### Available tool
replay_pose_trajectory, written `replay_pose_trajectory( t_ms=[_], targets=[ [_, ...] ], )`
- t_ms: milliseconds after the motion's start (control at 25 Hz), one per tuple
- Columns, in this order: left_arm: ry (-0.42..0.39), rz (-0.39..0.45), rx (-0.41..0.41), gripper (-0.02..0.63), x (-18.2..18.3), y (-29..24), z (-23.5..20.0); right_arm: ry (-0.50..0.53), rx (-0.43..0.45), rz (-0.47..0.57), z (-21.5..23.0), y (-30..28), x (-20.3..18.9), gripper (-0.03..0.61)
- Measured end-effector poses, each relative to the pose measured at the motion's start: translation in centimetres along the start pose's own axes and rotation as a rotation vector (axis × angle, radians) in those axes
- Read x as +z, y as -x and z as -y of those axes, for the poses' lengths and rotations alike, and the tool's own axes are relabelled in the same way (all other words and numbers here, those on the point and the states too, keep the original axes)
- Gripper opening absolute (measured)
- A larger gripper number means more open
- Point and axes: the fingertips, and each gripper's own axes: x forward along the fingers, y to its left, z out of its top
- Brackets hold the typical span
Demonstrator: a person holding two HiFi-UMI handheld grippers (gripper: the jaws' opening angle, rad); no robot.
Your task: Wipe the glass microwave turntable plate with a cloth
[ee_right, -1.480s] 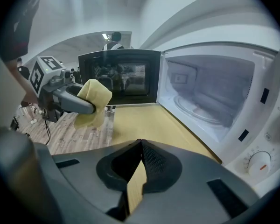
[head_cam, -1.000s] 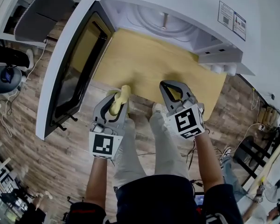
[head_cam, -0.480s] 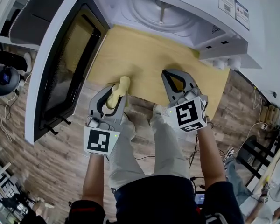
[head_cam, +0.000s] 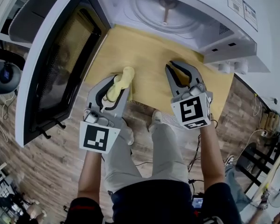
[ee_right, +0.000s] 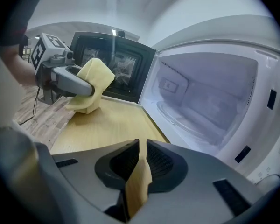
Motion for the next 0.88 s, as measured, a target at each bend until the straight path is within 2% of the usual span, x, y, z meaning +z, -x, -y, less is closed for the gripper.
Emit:
replay_pose_trajectory(
  t_ms=[160,680,880],
  targets=[
    [-0.038,0.029,0.000,0.126,0.7,-1.1,-0.4,0.033,-0.028,0.013,1.1,-0.7,0.2,0.029],
    [-0.099,0.120,0.012,0.126,3.5,-5.2,-2.9,0.124,-0.135,0.047,3.1,-2.5,2.4,0.251],
    [-0.099,0.164,0.032,0.126,4.7,-6.7,-3.9,0.148,-0.170,0.039,3.8,-3.3,2.8,0.278]
  ],
)
